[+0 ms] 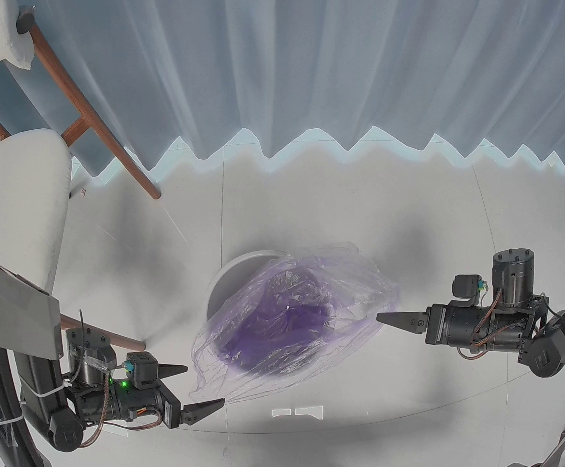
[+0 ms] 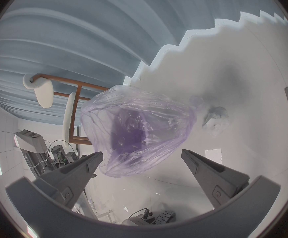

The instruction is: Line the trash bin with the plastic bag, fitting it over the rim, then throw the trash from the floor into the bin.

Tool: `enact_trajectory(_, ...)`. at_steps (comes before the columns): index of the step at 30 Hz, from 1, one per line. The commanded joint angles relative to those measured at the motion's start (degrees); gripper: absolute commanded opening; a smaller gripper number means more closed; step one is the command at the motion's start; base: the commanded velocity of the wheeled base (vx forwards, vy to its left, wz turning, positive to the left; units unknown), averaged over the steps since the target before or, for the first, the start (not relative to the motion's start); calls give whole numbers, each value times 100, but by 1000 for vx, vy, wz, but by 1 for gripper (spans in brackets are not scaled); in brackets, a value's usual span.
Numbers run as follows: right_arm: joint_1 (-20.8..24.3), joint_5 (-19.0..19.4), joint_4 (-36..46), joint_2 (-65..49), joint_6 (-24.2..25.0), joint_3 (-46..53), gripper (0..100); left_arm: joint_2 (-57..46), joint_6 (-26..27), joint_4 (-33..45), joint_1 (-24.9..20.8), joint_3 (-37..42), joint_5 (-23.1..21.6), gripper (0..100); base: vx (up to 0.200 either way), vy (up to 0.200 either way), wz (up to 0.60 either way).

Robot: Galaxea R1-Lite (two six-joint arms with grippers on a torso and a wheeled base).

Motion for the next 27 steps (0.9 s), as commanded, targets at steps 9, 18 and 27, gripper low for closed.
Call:
enact_trajectory(9, 788, -1295, -13, 591, 443, 189, 100, -503, -1051, 217, -110, -1530, 104, 100, 0, 0, 0)
enact_trajectory(18, 876, -1541, 31, 864, 961, -13, 100, -688, -1042, 1755, -127, -3050, 482, 100, 0, 0, 0)
enact_trajectory(27, 999, -1726, 31, 1198, 1445, -462, 100, -503, -1015, 2423, -241, -4052, 456, 100, 0, 0, 0)
